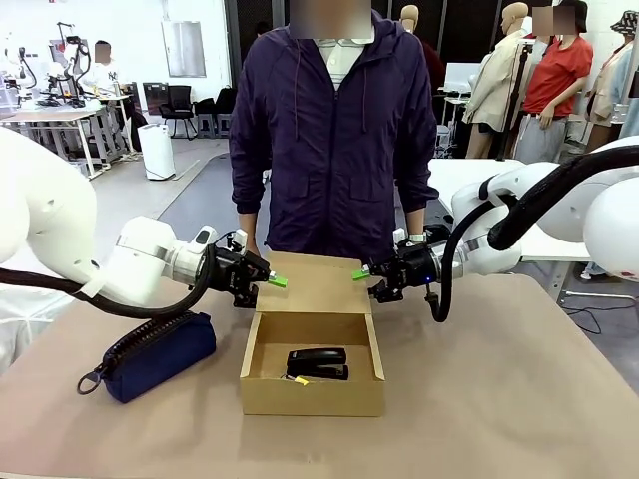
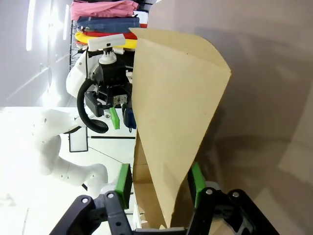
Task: Pack the items into the box.
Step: Close the Mailer Box.
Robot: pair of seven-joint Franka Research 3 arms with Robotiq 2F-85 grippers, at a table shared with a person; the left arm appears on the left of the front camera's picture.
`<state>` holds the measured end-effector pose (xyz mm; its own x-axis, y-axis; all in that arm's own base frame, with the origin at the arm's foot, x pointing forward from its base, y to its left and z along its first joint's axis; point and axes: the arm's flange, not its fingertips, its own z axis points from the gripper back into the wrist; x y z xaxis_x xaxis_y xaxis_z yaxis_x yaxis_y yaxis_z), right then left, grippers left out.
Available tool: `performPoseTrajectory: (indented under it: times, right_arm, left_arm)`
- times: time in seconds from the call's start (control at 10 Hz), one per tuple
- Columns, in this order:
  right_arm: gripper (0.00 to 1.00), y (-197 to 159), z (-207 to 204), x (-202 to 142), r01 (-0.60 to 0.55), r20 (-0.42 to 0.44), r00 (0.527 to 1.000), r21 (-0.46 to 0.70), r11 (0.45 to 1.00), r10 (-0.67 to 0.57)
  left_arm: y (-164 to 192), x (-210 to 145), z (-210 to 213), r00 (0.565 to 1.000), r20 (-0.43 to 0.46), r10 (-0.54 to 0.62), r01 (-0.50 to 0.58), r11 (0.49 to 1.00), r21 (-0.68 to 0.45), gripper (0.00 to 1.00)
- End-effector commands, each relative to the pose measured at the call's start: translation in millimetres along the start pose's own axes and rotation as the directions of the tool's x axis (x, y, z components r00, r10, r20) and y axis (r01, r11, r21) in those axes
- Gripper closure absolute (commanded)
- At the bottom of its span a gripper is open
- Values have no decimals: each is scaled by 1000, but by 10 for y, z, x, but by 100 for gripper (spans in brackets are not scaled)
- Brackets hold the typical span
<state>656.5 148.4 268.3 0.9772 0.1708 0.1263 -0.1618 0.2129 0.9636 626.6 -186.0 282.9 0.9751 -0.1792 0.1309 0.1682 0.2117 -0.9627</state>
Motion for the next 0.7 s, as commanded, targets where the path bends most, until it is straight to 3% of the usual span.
performPoseTrajectory:
  times: [0.0, 0.2, 0.6]
  right_arm:
    - [38, 194, -40, -150, -70, -11, 998, -9, 998, 70]
    - [38, 394, -16, -351, -148, 19, 989, -53, 988, 149]
    - [38, 547, 49, -630, -250, 75, 964, -85, 964, 257]
  left_arm:
    - [-57, -14, 22, 998, -23, -55, 54, 998, -35, 49]
    - [-215, -178, 80, 988, -1, -152, 152, 987, -59, 49]
    - [-353, -534, 75, 928, 140, -345, 353, 934, -43, 49]
